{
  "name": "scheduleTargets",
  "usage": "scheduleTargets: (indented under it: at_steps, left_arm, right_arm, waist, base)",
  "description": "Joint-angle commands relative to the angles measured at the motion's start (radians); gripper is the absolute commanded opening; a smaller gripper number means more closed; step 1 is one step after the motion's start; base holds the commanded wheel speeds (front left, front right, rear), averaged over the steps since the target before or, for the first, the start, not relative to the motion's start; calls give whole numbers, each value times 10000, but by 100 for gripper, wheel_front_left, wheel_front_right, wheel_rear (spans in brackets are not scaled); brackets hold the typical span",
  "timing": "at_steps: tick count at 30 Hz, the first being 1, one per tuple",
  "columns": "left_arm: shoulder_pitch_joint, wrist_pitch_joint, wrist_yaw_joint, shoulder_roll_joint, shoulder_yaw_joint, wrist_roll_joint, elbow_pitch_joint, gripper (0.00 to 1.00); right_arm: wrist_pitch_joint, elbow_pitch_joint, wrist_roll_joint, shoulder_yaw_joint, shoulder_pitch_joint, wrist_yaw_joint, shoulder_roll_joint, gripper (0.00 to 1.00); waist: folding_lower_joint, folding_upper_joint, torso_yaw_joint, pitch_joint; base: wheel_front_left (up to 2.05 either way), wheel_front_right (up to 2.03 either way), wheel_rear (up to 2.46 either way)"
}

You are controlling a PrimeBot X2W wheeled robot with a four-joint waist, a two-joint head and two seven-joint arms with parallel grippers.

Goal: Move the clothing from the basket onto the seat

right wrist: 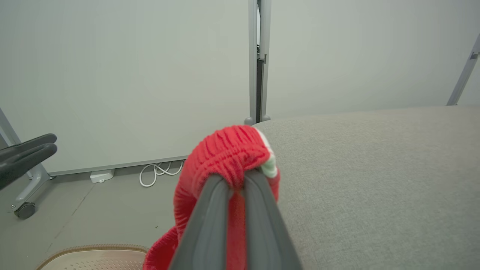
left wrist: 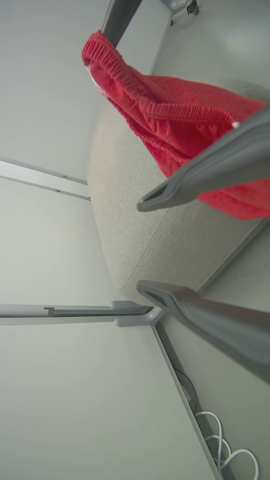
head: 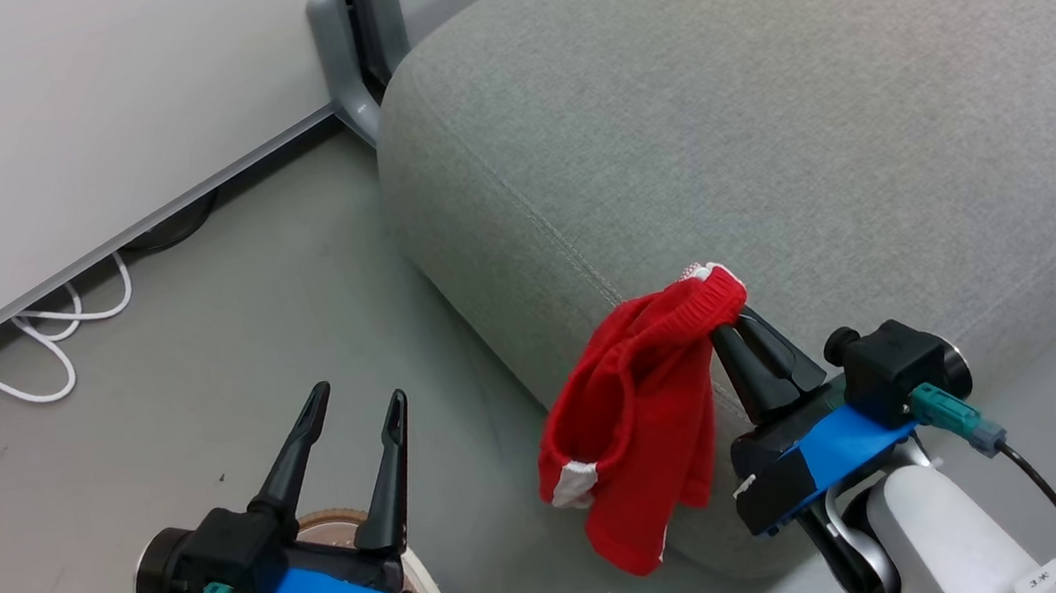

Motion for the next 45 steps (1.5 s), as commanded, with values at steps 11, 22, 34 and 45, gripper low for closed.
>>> scheduleTargets:
  at_steps: [11,22,34,45]
  left_arm:
    - [-211,-27,-14,45,-123,-4,-40,100]
    - [-680,-27,-15,299,-110,209,-292,100]
    - [-1857,-27,-15,921,-360,392,-935,100]
    - [-2384,-27,-15,1370,-512,623,-1797,100]
  right_arm:
    - [-86,163,20,-337,-336,5,-10,0]
    - [112,653,640,-1819,-2934,5,-6,0]
    - [882,1827,447,-4737,-7340,5,-1316,0]
    - [1794,1724,-129,-6678,-9173,5,-2739,0]
  waist:
    - [0,0,37,157]
    - [0,0,360,1225]
    - [0,0,1144,3647]
    - [0,0,1819,5162]
  base:
    - [0,0,0]
    - [0,0,0]
    - [0,0,0]
    - [0,0,0]
